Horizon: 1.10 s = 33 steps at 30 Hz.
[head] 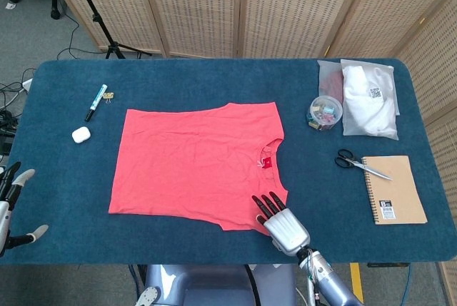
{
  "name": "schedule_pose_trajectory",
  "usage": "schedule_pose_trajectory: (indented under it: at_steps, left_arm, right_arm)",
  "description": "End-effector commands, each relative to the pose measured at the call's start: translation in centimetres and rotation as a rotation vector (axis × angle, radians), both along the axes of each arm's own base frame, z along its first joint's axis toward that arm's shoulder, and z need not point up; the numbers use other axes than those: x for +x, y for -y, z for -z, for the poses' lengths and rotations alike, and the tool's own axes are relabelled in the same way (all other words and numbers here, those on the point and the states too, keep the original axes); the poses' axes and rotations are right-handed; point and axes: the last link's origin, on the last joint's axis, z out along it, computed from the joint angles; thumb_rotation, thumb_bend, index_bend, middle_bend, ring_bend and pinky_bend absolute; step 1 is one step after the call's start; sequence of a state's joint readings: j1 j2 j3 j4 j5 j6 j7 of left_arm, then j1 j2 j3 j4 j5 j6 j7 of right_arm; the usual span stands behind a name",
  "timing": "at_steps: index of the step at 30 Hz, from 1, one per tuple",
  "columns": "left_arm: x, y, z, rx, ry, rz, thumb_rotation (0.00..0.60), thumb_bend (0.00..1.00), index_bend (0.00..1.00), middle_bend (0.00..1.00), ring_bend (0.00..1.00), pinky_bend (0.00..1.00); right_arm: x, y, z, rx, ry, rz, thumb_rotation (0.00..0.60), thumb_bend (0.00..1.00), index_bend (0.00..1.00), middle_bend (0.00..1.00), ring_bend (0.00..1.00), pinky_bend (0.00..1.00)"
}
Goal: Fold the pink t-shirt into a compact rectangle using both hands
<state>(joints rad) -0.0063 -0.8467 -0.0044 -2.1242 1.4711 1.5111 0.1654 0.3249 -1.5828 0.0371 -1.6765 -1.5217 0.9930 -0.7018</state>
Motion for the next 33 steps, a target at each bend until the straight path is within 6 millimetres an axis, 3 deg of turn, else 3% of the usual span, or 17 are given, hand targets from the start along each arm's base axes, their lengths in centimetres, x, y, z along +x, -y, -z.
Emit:
schedule_pose_trajectory:
  at_steps: [1,10,13,20,26,33]
  left_arm:
    - [0.0,0.0,0.0,-0.001,0.002,-0.001,0.6,0.0,0.0,0.0,0.0,0.0]
    - [-0.1,-0.1,0.0,-0.002,0.003,-0.005,0.6,0.0,0.0,0.0,0.0,0.0]
    - [-0.1,-0.1,0.0,-0.004,0.001,-0.006,0.6,0.0,0.0,0.0,0.0,0.0]
    - [-0.1,-0.2,0.1,-0.007,-0.002,-0.008,0.6,0.0,0.0,0.0,0.0,0.0]
    - [-0.1,-0.2,0.3,-0.013,-0.007,-0.007,0.6,0.0,0.0,0.0,0.0,0.0]
    - [0.3,-0.5,1.0,-0.01,-0.004,0.053,0.6,0.0,0.0,0.0,0.0,0.0]
  right_arm:
    - [0.2,0.2,0.4,-0.007,-0.005,0.002,0.6,0.24,0.37,0.0,0.0,0.0]
    - [0.7,1.0,1.0,-0.039,-0.033,-0.011,0.6,0.26,0.37,0.0,0.0,0.0]
    - [0.8,1.3,1.0,-0.056,-0.04,-0.013,0.6,0.33,0.37,0.0,0.0,0.0]
    - [0.7,1.6,0.9,-0.065,-0.061,-0.017,0.6,0.41,0.47,0.0,0.0,0.0]
    - [0.5,1.6,0.9,-0.057,-0.069,-0.039,0.6,0.41,0.56,0.0,0.0,0.0]
    - [0.5,1.7,1.0,-0.049,-0.043,-0.076,0.6,0.41,0.59,0.0,0.0,0.0]
